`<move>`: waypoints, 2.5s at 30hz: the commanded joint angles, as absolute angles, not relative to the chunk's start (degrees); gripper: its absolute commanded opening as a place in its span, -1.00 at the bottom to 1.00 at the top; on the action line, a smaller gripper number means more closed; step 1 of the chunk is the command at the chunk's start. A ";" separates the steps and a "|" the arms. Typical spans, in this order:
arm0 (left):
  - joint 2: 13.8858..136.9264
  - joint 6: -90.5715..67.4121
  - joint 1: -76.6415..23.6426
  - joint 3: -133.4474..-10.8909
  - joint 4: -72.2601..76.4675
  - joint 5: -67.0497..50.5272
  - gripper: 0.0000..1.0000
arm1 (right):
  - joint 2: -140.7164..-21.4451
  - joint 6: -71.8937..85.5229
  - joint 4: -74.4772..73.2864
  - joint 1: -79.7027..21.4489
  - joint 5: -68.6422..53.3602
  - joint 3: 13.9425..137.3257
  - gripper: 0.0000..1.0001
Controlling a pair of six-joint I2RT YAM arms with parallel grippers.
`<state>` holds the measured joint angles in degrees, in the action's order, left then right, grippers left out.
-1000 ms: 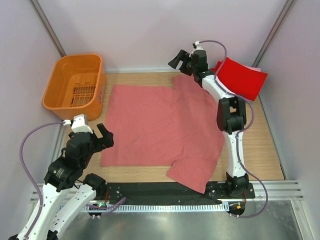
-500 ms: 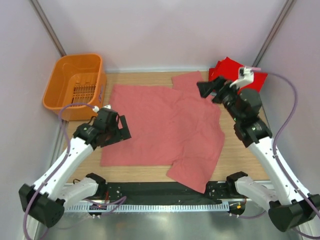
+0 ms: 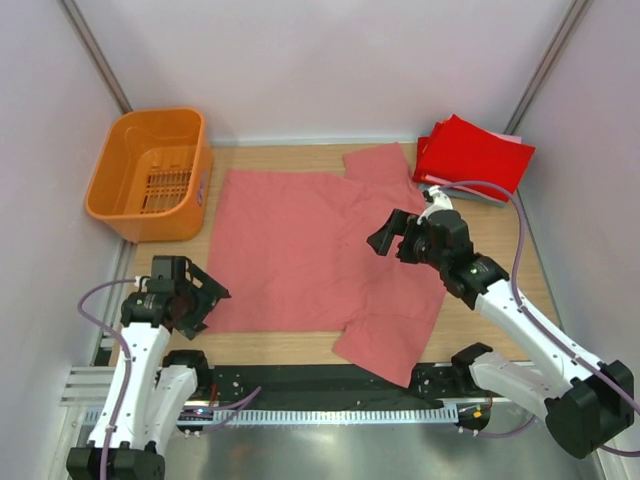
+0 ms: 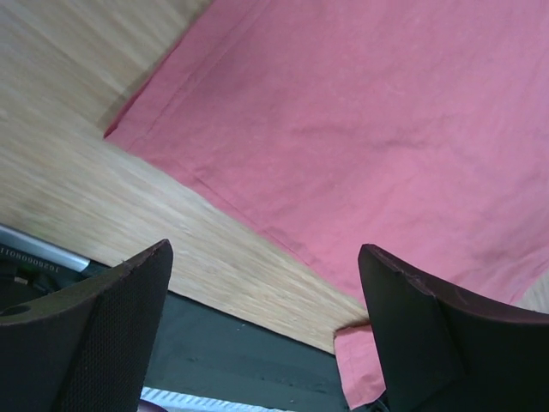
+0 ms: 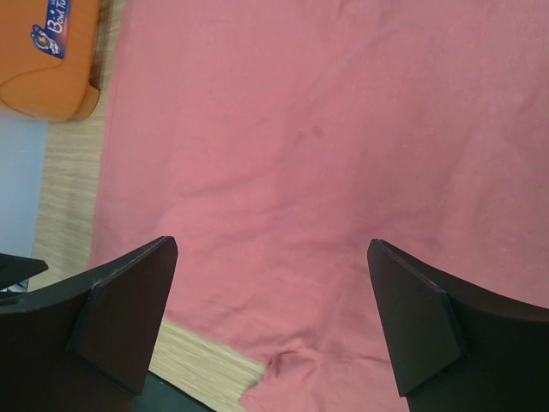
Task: Fold and stack the t-shirts
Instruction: Flatten the tshirt out, then fold the tshirt
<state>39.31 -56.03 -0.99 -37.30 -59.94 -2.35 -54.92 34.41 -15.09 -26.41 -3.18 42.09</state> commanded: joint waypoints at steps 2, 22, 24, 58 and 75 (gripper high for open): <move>41.31 -61.60 -0.62 -36.12 -60.64 -0.35 0.77 | -56.77 34.80 -10.28 -26.72 -6.15 42.72 0.99; 51.50 -75.32 -16.00 -26.11 -50.54 20.92 0.53 | -60.03 32.61 -7.12 -26.72 -9.84 40.61 1.00; 51.59 -75.32 -16.00 -25.58 -50.01 22.93 0.25 | -60.12 32.69 -7.03 -26.72 -10.11 40.34 0.99; 47.20 -67.68 -16.00 -23.29 -41.66 20.13 -1.00 | -66.61 75.48 -55.50 -79.86 34.09 44.71 0.86; 41.40 -66.45 -16.00 -20.92 -40.26 16.87 -1.00 | -60.30 84.64 -51.88 -93.78 26.99 33.32 0.29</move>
<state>42.04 -67.00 -15.79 -21.34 -41.95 17.32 -63.92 81.54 -58.65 -93.89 26.76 34.94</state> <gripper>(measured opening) 0.019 0.656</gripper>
